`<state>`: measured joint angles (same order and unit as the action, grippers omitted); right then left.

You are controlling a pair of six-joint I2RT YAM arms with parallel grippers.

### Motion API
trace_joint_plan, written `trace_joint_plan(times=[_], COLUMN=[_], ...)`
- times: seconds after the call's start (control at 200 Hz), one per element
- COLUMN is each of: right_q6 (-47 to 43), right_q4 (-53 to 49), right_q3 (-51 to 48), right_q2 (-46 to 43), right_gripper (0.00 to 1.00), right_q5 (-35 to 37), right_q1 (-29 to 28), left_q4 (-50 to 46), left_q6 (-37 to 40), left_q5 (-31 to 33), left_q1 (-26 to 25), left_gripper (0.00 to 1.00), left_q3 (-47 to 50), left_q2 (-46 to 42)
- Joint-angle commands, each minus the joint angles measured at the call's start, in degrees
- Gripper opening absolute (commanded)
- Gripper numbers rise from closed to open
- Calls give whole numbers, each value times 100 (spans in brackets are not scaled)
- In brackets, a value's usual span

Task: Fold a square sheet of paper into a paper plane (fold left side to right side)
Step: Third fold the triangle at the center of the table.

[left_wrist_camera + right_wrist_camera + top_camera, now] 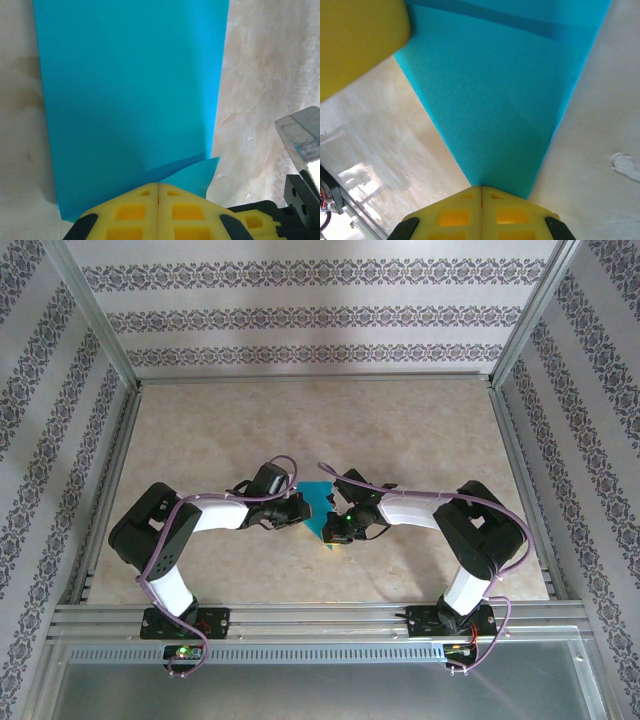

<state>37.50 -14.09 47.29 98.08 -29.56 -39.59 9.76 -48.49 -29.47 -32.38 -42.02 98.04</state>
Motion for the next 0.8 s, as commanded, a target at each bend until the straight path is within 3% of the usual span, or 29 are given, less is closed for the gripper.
trace_joint_plan(times=[0.0, 0.525, 0.794], right_q6=[-35, 426, 670], right_q4=[-623, -35, 444], right_q3=[-24, 340, 535], right_q2=[108, -269, 167], right_gripper=[0, 0, 0], right_q5=[567, 6, 54], right_q1=[48, -74, -215], left_q4=[-280, -706, -718], left_q6=[-119, -120, -118], left_q5=[186, 421, 430], left_q1=[-93, -106, -102], left_gripper=[0, 0, 0], left_q3=[45, -57, -44], left_q2=[88, 288, 277])
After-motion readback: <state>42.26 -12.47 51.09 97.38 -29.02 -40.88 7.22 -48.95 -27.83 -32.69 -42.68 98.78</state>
